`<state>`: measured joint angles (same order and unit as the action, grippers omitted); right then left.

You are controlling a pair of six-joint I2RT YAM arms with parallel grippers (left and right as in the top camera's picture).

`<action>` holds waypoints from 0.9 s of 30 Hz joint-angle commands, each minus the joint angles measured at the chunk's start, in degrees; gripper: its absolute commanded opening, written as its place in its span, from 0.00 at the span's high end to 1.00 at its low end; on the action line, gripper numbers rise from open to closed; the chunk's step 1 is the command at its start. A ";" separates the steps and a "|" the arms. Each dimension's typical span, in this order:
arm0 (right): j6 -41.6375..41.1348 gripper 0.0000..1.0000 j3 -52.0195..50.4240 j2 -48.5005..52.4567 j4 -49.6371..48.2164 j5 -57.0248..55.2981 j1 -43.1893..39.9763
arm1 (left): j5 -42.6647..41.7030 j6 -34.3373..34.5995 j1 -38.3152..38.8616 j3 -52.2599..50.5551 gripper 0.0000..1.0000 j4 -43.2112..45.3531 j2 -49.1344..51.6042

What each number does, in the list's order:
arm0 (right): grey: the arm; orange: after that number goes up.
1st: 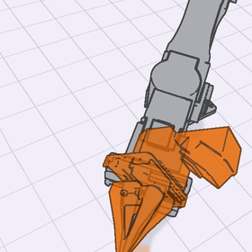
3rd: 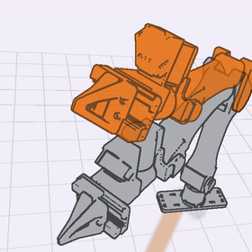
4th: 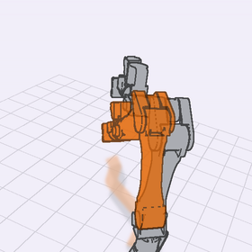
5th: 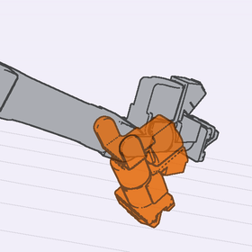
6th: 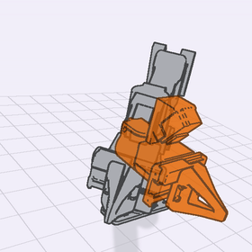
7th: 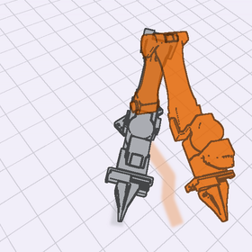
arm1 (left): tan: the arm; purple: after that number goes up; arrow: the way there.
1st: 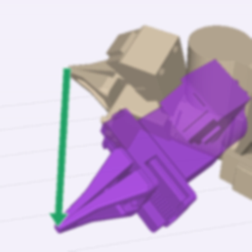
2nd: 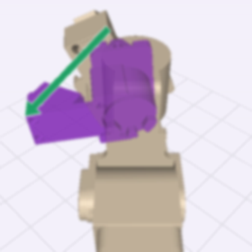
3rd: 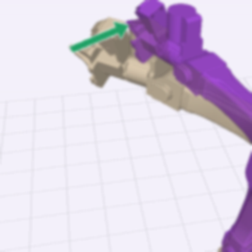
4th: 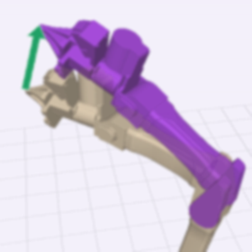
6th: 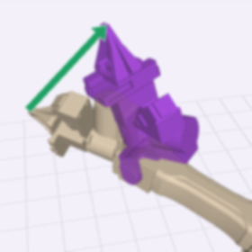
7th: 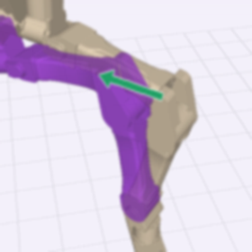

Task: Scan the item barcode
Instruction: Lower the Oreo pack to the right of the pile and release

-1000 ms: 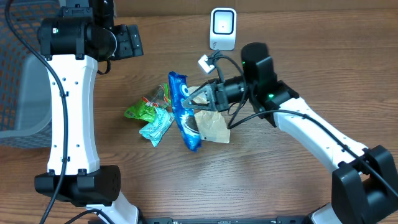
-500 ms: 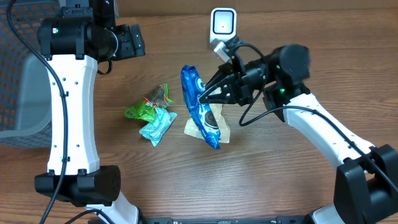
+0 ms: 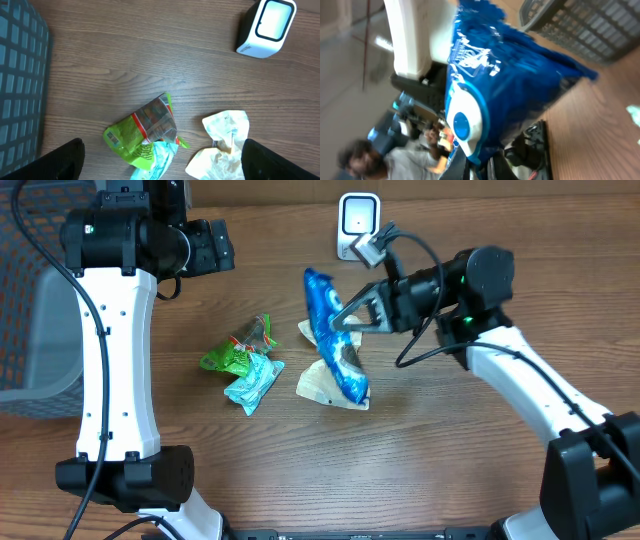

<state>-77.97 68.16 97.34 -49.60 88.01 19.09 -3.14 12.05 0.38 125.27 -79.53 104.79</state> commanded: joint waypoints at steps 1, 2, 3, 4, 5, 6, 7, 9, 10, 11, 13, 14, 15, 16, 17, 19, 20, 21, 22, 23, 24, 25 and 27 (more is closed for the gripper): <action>6.34 0.96 -1.42 -0.63 11.15 1.90 -3.89 | -1.22 0.83 0.02 0.11 0.09 0.07 -0.96; 9.09 0.96 -1.95 -0.39 16.85 1.90 -5.01 | -1.22 0.81 0.02 0.11 0.09 0.07 -0.96; 12.11 0.96 -2.60 -0.13 22.84 1.90 -6.19 | -1.20 0.81 0.02 0.11 0.09 0.07 -0.96; 14.14 0.96 -3.02 -0.04 25.94 1.66 -6.78 | -1.22 0.81 0.02 0.11 0.09 0.09 -0.96; 17.40 0.96 -3.76 0.02 30.53 0.94 -7.61 | -1.22 0.83 0.02 0.11 0.09 0.09 -0.96; 19.98 0.96 -4.35 0.02 34.32 -0.02 -8.20 | -1.22 0.83 0.02 0.11 0.09 0.11 -0.96; 23.04 0.96 -4.92 0.02 38.64 -1.44 -8.74 | -1.22 0.83 0.02 0.11 0.09 0.15 -0.96; 29.79 0.96 -5.42 0.02 48.13 -6.27 -9.38 | -1.22 0.83 0.02 0.11 0.09 0.26 -0.96; 32.52 0.96 -5.44 0.02 52.39 -9.18 -9.42 | -1.22 0.83 0.02 0.11 0.09 0.33 -0.96; 35.36 0.96 -5.42 0.02 57.22 -13.07 -9.42 | -1.22 0.83 0.02 0.11 0.09 0.39 -0.96; 39.82 0.96 -5.42 0.00 65.66 -20.52 -9.42 | -1.22 0.83 0.02 0.11 0.10 0.46 -0.96; 42.03 0.96 -5.42 -0.04 70.03 -23.89 -9.42 | -1.20 0.81 0.02 0.11 0.09 0.48 -0.96; 43.39 0.96 -5.42 -0.15 72.74 -25.55 -9.42 | -1.20 0.81 0.02 0.11 0.10 0.46 -0.96; 44.46 0.96 -5.42 -0.35 74.84 -26.67 -9.42 | -1.20 0.81 0.02 0.11 0.09 0.46 -0.96; 45.75 0.96 -5.29 -0.74 77.57 -28.17 -9.42 | -1.20 0.81 0.02 0.11 0.09 0.46 -0.96; 49.27 0.96 -3.87 -1.49 84.19 -32.41 -9.42 | -1.25 0.83 0.02 0.11 0.09 0.46 -0.96; 51.30 0.96 -2.64 -1.70 87.93 -35.63 -9.42 | -1.22 0.83 0.02 0.11 0.10 0.46 -0.96; 52.87 0.96 -1.27 -1.81 91.65 -38.77 -9.29 | -1.22 0.83 0.02 0.11 0.10 0.46 -0.96; 54.51 0.96 0.46 -1.81 95.78 -42.56 -9.14 | -1.22 0.83 0.02 0.11 0.10 0.46 -0.96; 57.24 0.96 3.63 -1.81 102.64 -49.90 -8.44 | -1.22 0.81 0.02 0.09 0.10 0.44 -0.96; 58.07 0.96 5.44 -1.81 106.25 -54.16 -7.87 | -1.22 0.83 0.02 0.11 0.10 0.44 -0.96; 58.71 0.96 7.17 -1.81 109.28 -57.99 -7.23 | -1.22 0.83 0.02 0.09 0.10 0.44 -0.96; 58.77 0.96 10.19 -1.81 113.96 -65.44 -5.57 | -1.36 0.83 0.02 0.09 0.10 0.44 -0.96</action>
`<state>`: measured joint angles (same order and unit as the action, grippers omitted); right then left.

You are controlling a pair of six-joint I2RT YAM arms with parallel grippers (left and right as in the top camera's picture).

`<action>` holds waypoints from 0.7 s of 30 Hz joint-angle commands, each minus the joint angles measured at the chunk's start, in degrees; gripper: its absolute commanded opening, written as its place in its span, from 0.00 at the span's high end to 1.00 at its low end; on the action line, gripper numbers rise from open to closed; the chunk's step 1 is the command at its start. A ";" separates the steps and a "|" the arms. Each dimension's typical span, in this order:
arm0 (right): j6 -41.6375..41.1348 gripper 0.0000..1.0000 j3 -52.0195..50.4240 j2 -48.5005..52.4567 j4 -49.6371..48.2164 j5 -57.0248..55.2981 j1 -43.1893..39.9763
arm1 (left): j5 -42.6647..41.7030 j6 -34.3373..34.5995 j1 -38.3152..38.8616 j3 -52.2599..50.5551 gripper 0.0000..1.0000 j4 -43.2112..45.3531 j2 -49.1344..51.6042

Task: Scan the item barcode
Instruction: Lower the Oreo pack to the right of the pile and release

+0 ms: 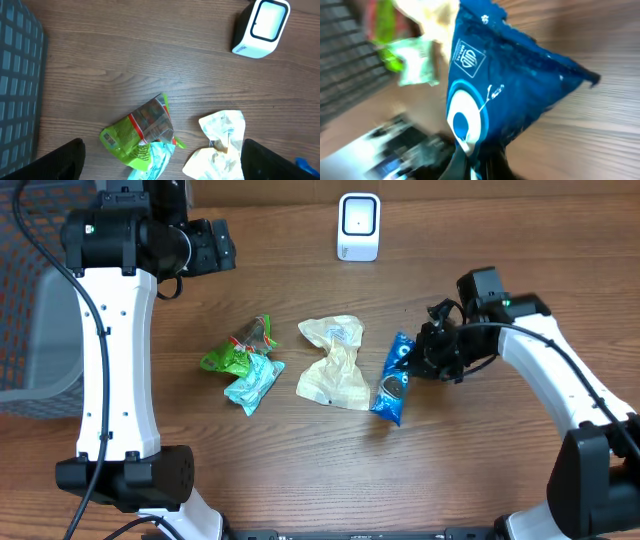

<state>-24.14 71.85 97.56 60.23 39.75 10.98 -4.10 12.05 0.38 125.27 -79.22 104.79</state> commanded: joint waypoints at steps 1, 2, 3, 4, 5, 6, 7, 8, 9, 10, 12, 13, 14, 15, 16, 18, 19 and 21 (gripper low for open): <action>4.94 0.96 7.87 -2.03 6.12 -20.72 3.58 | -0.44 0.83 0.02 0.09 0.10 0.13 -0.96; 4.87 0.96 8.81 -2.01 7.34 -23.61 4.52 | -0.44 0.83 0.04 0.09 0.10 0.13 -0.96; 4.59 0.96 9.94 -2.01 8.96 -28.68 6.16 | -0.44 0.83 0.07 0.09 0.10 0.13 -0.96; 3.91 0.96 10.47 -1.99 9.86 -32.39 7.37 | -0.44 0.83 0.07 0.09 0.10 0.13 -0.96; 2.67 0.96 10.75 -1.97 10.56 -36.61 8.70 | -0.44 0.83 0.07 0.09 0.10 0.13 -0.96; 1.07 0.96 10.75 -1.88 10.88 -41.70 10.40 | -0.44 0.83 0.07 0.09 0.10 0.13 -0.96; 0.37 0.96 10.75 -1.62 11.02 -45.18 11.78 | -0.44 0.83 0.07 0.09 0.10 0.13 -0.96; -0.13 0.96 10.75 -1.09 11.02 -49.13 13.46 | -0.44 0.83 0.07 0.09 0.10 0.13 -0.96; -0.68 0.96 10.75 -0.48 10.88 -51.89 14.71 | -0.44 0.83 0.07 0.09 0.10 0.13 -0.96; -1.92 0.96 10.75 0.35 10.82 -55.71 16.26 | -0.44 0.83 0.07 0.09 0.10 0.13 -0.96; -4.52 0.96 10.75 2.58 10.84 -64.35 19.26 | -0.44 0.83 0.07 0.09 0.10 0.13 -0.96; -5.20 0.96 10.75 3.56 10.86 -67.60 20.39 | -0.44 0.83 0.07 0.09 0.10 0.13 -0.96; -6.23 0.96 10.75 4.74 10.86 -71.56 21.64 | -0.44 0.83 0.07 0.09 0.10 0.13 -0.96; -6.34 0.96 10.75 5.70 10.84 -73.72 22.62 | -0.42 0.83 0.07 0.09 0.10 0.15 -0.96; -6.34 0.96 10.75 6.64 10.80 -76.17 23.58 | -0.42 0.81 0.07 0.09 0.10 0.13 -0.96; -6.34 0.94 10.75 7.85 10.78 -79.56 25.14 | -0.42 0.83 0.07 0.09 0.10 0.15 -0.96; -6.34 0.91 10.75 8.02 10.78 -80.72 25.90 | -0.42 0.83 0.07 0.09 0.10 0.15 -0.96; -6.32 0.84 10.78 8.00 10.38 -80.76 27.19 | -0.44 0.85 0.07 0.09 0.10 0.17 -0.96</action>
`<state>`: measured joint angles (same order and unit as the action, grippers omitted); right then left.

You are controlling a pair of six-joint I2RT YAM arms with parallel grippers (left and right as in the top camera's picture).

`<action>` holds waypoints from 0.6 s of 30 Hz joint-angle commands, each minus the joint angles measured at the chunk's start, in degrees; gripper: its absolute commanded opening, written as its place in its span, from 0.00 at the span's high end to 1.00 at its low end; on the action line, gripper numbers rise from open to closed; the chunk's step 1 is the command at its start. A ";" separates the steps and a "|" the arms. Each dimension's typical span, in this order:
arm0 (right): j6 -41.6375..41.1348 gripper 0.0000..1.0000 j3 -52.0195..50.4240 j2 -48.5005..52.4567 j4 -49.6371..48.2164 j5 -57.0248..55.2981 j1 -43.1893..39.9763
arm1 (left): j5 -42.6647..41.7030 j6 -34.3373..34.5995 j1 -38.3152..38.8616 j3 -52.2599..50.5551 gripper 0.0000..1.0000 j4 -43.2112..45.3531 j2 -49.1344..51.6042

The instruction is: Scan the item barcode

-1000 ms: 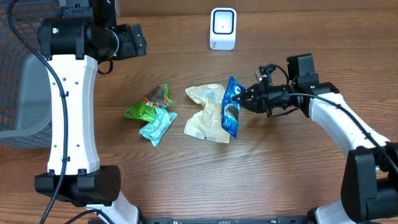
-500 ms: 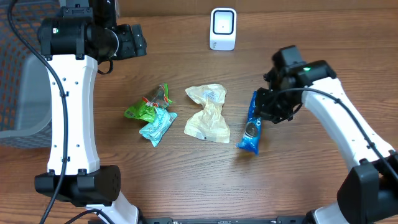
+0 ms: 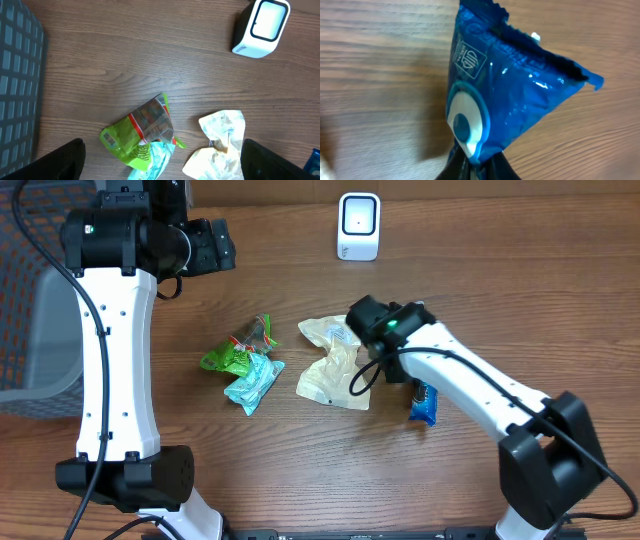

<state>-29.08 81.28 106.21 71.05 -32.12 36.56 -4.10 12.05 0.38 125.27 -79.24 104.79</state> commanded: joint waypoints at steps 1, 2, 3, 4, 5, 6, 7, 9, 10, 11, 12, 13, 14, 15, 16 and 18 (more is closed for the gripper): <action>-1.42 0.80 1.55 -0.79 -0.44 -8.48 2.29 | -0.44 0.83 0.07 0.09 0.10 0.22 -0.96; -1.42 0.70 1.88 -0.79 -0.44 -7.34 2.78 | -0.44 0.83 0.07 0.09 0.10 0.22 -0.96; -1.73 0.53 2.51 -0.79 -0.68 -4.48 2.99 | -0.44 0.85 0.07 0.09 0.10 0.20 -0.96; -2.99 0.50 3.23 -0.83 -0.72 -2.16 2.97 | -0.44 0.83 0.07 0.09 0.10 0.20 -0.96; -4.22 0.48 4.02 -0.83 -0.70 0.39 2.75 | -0.44 0.83 0.07 0.09 0.10 0.22 -0.96; -4.22 0.47 4.59 -0.94 -0.79 2.49 2.47 | -0.44 0.83 0.07 0.09 0.10 0.20 -0.96; -4.20 0.47 5.44 -1.40 -0.90 5.99 1.51 | -0.42 0.83 0.07 0.09 0.10 0.20 -0.96; -4.11 0.47 6.05 -2.29 -0.81 9.62 -0.35 | -0.42 0.83 0.07 0.09 0.10 0.22 -0.96; -3.87 0.46 6.10 -2.82 -0.66 11.15 -1.33 | -0.39 0.81 0.07 0.09 0.10 0.20 -0.96; -3.43 0.46 6.10 -3.39 -0.11 12.96 -2.73 | -0.37 0.81 0.07 0.09 0.10 0.20 -0.96; -2.19 0.46 6.10 -3.80 0.70 14.53 -3.96 | -0.39 0.81 0.07 0.09 0.10 0.17 -0.96; 0.11 0.46 6.08 -4.00 1.86 16.31 -5.38 | -0.39 0.81 0.07 0.09 0.10 0.17 -0.96; 2.14 0.46 6.08 -4.00 2.97 17.40 -6.38 | -0.39 0.81 0.07 0.09 0.10 0.20 -0.96; 4.17 0.46 5.86 -3.98 3.78 18.10 -7.34 | -0.39 0.83 0.07 0.09 0.10 0.22 -0.96; 6.14 0.46 5.18 -3.98 3.91 18.34 -8.17 | -0.42 0.83 0.07 0.09 0.10 0.24 -0.96; 11.69 0.45 2.19 -3.93 2.78 18.34 -10.16 | -0.42 0.83 0.07 0.09 0.10 0.31 -0.96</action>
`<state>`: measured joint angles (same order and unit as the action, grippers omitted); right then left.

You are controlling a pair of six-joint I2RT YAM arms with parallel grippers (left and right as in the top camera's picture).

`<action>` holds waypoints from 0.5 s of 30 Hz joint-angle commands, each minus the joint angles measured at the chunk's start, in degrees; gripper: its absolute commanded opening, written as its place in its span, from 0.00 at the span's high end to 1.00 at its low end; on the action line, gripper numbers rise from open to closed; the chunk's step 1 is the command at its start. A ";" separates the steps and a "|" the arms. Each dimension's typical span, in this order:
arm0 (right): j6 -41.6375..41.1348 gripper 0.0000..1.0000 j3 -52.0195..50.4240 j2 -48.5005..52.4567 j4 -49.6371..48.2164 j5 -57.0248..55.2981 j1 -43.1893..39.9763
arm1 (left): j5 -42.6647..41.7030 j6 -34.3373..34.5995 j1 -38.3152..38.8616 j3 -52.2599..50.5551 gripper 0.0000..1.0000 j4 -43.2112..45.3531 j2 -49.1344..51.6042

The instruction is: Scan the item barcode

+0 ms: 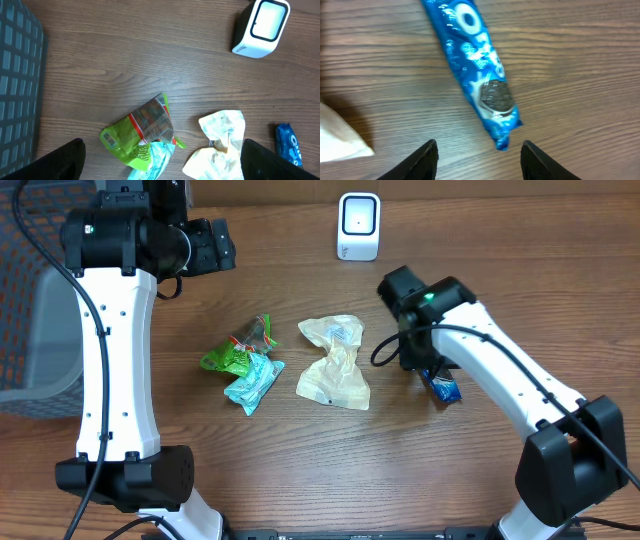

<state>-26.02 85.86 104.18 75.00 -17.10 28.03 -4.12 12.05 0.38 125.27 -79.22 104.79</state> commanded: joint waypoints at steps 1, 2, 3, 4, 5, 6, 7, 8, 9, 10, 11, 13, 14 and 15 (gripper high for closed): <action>10.60 0.44 -3.91 -1.90 -2.10 3.30 -2.16 | -0.39 0.83 0.07 0.09 0.10 0.28 -0.96; 11.87 0.43 -4.98 -1.90 -2.62 3.30 -2.38 | -0.39 0.83 0.07 0.09 0.10 0.28 -0.96; 13.00 0.43 -5.97 -1.88 -3.15 3.30 -2.43 | -0.39 0.83 0.07 0.09 0.10 0.28 -0.96; 14.27 0.41 -7.15 -1.86 -4.02 3.32 -2.45 | -0.39 0.83 0.07 0.09 0.10 0.28 -0.96; 14.95 0.40 -8.07 -1.86 -4.83 3.28 -2.45 | -0.42 0.83 0.07 0.09 0.10 0.31 -0.96; 15.98 0.39 -9.03 -1.86 -5.77 3.30 -2.45 | -0.42 0.83 0.07 0.09 0.10 0.35 -0.96; 16.72 0.39 -9.81 -1.84 -6.71 3.30 -2.45 | -0.42 0.83 0.07 0.09 0.10 0.37 -0.96; 17.73 0.38 -10.80 -1.84 -7.93 3.28 -2.45 | -0.42 0.83 0.07 0.09 0.10 0.37 -0.96; 18.78 0.36 -11.65 -1.86 -9.01 3.28 -2.45 | -0.42 0.83 0.07 0.09 0.10 0.37 -0.96; 19.82 0.36 -12.66 -1.86 -10.32 3.26 -2.45 | -0.42 0.83 0.07 0.09 0.10 0.35 -0.96; 20.94 0.35 -13.62 -1.84 -11.43 3.26 -2.45 | -0.42 0.83 0.07 0.09 0.10 0.35 -0.96; 22.51 0.34 -15.54 -1.84 -13.70 2.84 -2.45 | -0.42 0.83 0.07 0.09 0.10 0.35 -0.96; 23.19 0.34 -16.55 -1.86 -14.95 2.60 -2.47 | -0.42 0.83 0.07 0.09 0.10 0.37 -0.96; 23.52 0.34 -18.18 -1.84 -16.94 1.33 -2.67 | -0.42 0.83 0.07 0.09 0.10 0.37 -0.96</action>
<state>-6.13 70.50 103.88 60.73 -14.06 25.63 -4.12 12.05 0.38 125.27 -79.07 104.79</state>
